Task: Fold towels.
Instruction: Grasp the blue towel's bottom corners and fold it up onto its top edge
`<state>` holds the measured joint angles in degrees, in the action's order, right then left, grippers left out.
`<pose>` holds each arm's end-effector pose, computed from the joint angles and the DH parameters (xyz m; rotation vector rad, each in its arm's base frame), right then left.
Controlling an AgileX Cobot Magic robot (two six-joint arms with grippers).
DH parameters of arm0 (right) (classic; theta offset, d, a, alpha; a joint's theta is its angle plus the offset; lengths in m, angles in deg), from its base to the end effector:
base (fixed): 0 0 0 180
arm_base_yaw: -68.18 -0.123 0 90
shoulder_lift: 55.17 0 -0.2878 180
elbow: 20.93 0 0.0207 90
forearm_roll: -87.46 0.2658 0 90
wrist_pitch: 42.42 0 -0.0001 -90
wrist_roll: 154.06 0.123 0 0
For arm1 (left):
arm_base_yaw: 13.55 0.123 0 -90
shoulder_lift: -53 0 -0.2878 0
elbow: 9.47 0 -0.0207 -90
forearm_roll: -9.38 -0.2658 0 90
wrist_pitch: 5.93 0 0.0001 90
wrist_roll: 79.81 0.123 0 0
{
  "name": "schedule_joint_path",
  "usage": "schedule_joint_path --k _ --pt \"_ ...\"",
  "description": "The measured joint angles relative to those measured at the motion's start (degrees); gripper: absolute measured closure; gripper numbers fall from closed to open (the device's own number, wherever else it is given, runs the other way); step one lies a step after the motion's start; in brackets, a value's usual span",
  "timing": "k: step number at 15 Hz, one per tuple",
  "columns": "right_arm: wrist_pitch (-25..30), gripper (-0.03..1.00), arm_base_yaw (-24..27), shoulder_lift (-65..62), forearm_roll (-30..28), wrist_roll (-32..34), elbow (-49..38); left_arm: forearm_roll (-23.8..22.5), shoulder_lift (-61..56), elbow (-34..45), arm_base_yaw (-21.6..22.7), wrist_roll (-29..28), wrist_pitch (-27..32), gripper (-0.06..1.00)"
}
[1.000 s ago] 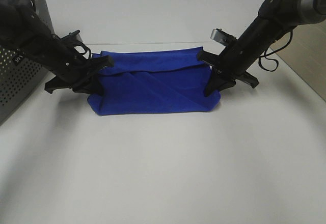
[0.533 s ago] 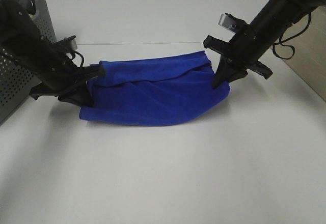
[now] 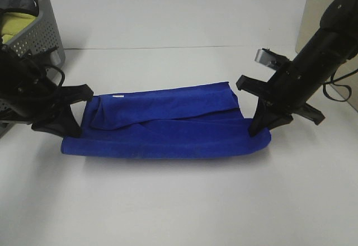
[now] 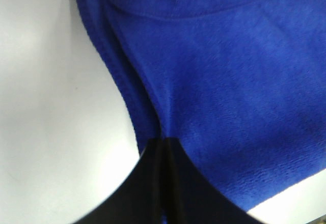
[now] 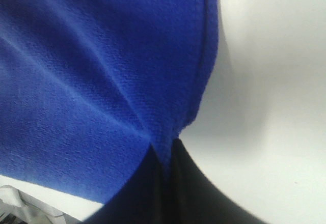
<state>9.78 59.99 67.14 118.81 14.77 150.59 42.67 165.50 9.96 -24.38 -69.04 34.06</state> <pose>0.3604 0.1030 0.0962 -0.0212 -3.0332 -0.6506 0.3332 -0.1080 0.1145 -0.0700 2.9454 -0.6001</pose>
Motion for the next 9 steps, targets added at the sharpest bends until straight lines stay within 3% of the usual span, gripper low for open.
schedule_joint_path --k 5,9 --pt "1.6 0.97 0.0 1.4 -0.1 0.9 12.4 0.0 2.5 -9.1 0.3 -5.7 0.5 0.94" --pt "2.8 0.97 0.0 7.7 -0.6 1.8 24.1 0.0 5.6 -13.6 3.5 -7.8 -1.9 0.94"
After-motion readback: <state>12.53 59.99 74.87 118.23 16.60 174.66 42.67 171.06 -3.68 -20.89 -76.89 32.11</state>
